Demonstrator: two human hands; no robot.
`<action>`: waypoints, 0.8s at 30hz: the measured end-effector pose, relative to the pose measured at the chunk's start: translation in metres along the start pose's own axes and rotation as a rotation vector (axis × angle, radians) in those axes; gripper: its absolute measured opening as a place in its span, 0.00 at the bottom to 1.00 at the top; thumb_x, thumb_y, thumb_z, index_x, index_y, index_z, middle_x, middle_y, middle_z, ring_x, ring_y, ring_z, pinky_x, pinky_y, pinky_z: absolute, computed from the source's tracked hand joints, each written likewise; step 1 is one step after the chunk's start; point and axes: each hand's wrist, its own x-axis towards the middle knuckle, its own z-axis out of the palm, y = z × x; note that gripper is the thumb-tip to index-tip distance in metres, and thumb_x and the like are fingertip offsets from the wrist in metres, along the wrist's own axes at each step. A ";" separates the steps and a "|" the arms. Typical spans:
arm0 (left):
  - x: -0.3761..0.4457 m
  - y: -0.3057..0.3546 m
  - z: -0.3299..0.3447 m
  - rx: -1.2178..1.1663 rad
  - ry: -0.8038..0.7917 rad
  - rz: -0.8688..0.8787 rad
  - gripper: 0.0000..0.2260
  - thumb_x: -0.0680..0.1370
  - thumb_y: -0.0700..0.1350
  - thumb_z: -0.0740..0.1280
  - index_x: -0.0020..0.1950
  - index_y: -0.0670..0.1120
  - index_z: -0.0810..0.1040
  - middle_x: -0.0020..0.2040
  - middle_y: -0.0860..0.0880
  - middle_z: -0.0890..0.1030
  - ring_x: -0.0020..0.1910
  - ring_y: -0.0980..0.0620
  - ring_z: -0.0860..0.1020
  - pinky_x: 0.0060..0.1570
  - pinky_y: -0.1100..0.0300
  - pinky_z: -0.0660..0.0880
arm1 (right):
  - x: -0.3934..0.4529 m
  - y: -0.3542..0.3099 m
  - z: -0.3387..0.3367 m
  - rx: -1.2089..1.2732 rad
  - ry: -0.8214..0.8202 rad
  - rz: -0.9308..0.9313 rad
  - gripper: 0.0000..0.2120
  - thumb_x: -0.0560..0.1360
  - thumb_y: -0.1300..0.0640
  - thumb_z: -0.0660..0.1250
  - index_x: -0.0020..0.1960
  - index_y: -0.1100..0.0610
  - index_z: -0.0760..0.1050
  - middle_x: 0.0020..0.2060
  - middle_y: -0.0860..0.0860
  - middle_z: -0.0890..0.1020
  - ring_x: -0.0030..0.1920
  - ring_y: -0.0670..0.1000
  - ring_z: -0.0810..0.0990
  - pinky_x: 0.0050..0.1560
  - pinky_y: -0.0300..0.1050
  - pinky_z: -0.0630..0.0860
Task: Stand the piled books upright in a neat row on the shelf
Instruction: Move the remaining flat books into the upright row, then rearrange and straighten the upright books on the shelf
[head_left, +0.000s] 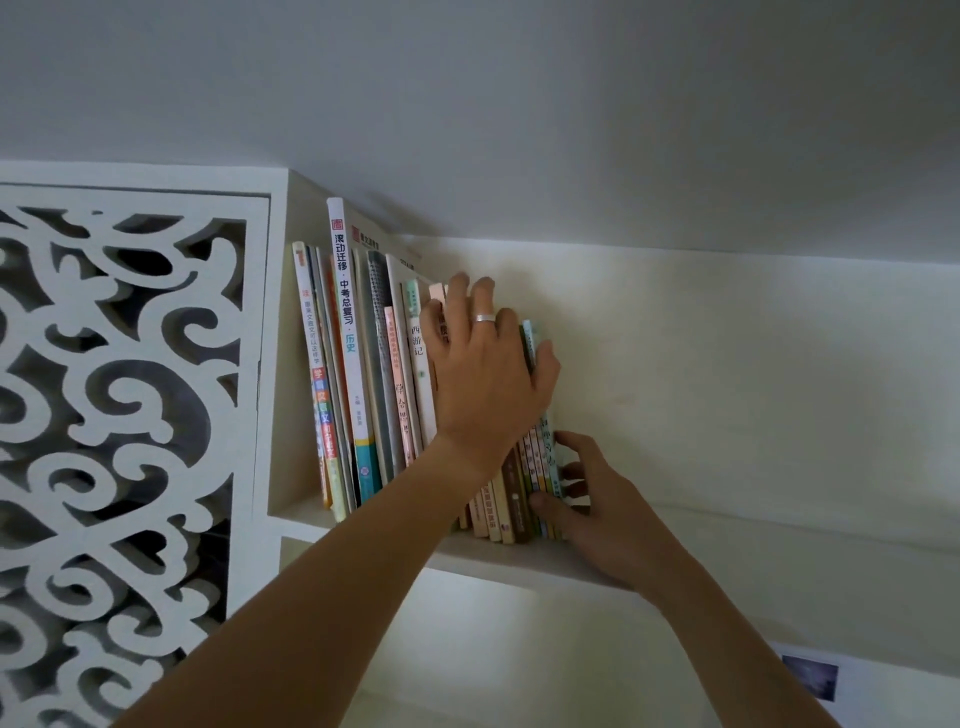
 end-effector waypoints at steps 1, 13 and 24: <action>-0.003 -0.001 0.001 0.018 -0.010 0.015 0.20 0.80 0.56 0.60 0.55 0.42 0.83 0.71 0.41 0.74 0.76 0.40 0.66 0.75 0.38 0.58 | -0.001 0.000 0.001 -0.009 -0.006 -0.003 0.32 0.80 0.49 0.69 0.79 0.42 0.56 0.64 0.46 0.76 0.61 0.48 0.79 0.56 0.40 0.79; -0.089 -0.053 -0.035 -0.174 -0.159 0.275 0.26 0.87 0.52 0.54 0.84 0.45 0.55 0.85 0.41 0.50 0.85 0.44 0.47 0.82 0.40 0.53 | -0.002 -0.012 0.013 -0.109 -0.076 -0.060 0.58 0.61 0.20 0.70 0.80 0.41 0.49 0.69 0.41 0.75 0.64 0.47 0.79 0.62 0.48 0.80; -0.097 -0.089 -0.036 -0.266 -0.031 -0.083 0.28 0.84 0.52 0.57 0.84 0.47 0.59 0.85 0.41 0.52 0.84 0.37 0.43 0.79 0.32 0.49 | 0.000 -0.012 0.020 -0.145 -0.103 -0.072 0.57 0.61 0.19 0.67 0.80 0.41 0.47 0.72 0.41 0.73 0.67 0.48 0.78 0.64 0.47 0.79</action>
